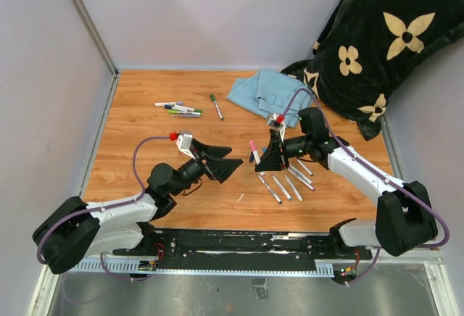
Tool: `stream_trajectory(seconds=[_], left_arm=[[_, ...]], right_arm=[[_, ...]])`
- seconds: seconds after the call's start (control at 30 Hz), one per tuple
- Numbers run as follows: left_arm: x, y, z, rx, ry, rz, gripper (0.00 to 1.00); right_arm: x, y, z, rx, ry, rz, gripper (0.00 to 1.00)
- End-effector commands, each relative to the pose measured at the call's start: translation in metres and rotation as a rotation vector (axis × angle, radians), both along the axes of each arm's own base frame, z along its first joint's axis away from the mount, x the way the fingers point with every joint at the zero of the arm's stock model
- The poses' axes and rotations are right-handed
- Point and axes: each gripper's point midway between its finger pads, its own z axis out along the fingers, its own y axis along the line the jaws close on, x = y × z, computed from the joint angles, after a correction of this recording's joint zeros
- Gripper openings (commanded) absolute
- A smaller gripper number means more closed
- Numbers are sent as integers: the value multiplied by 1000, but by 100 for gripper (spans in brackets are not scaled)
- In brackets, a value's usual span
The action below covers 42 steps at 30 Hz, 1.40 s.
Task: Open the pen caps
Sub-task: Open the pen cap from the pen.
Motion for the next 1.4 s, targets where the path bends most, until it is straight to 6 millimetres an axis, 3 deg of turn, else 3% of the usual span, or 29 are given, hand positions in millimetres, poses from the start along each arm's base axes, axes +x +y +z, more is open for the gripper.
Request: stream_trajectory(seconds=[0.0,0.5,1.37], left_arm=[[3,-1,18,-34,-56,-3,99],[4,-3,12,-18,-47,-6,99],[10,-11,18,-14,-67,-11,99]], right_arm=[[3,0,11,30,-19,20,1],[2,1,10,32,-14,23,1],[1,3,8,34,-1,33,1]])
